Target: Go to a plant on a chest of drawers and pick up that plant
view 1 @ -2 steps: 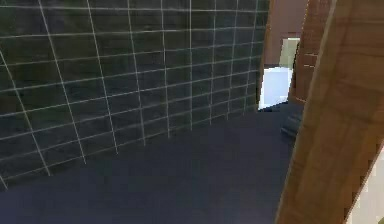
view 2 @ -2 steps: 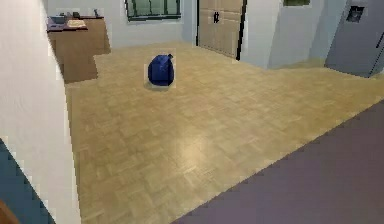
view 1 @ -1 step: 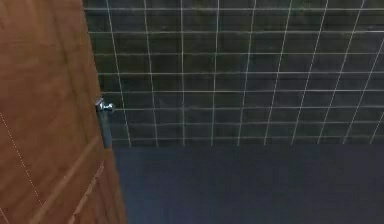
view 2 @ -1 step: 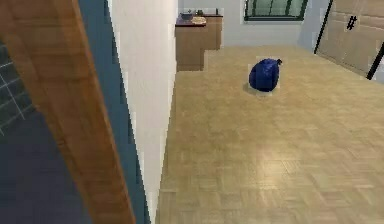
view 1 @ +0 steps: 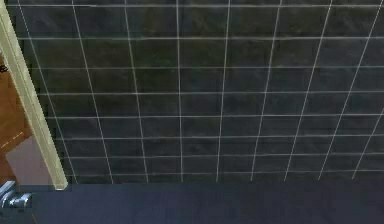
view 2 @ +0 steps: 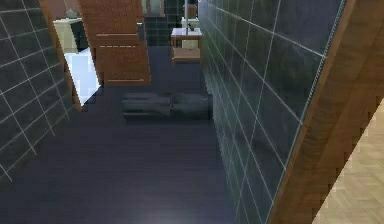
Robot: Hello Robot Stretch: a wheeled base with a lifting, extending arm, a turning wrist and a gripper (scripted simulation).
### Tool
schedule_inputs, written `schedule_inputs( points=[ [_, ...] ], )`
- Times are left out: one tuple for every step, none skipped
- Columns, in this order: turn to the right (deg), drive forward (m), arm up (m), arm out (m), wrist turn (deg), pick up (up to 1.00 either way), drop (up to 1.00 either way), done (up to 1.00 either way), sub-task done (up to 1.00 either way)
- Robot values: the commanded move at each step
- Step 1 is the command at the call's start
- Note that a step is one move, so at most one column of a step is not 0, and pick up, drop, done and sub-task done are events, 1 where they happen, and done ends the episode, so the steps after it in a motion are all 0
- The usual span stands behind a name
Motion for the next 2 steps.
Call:
schedule_inputs(
  points=[
    [-6.0,0.00,0.00,0.00,0.0,0.00,0.00,0.00,0.00],
    [0.0,0.55,0.00,0.00,0.0,0.00,0.00,0.00,0.00]
  ],
)
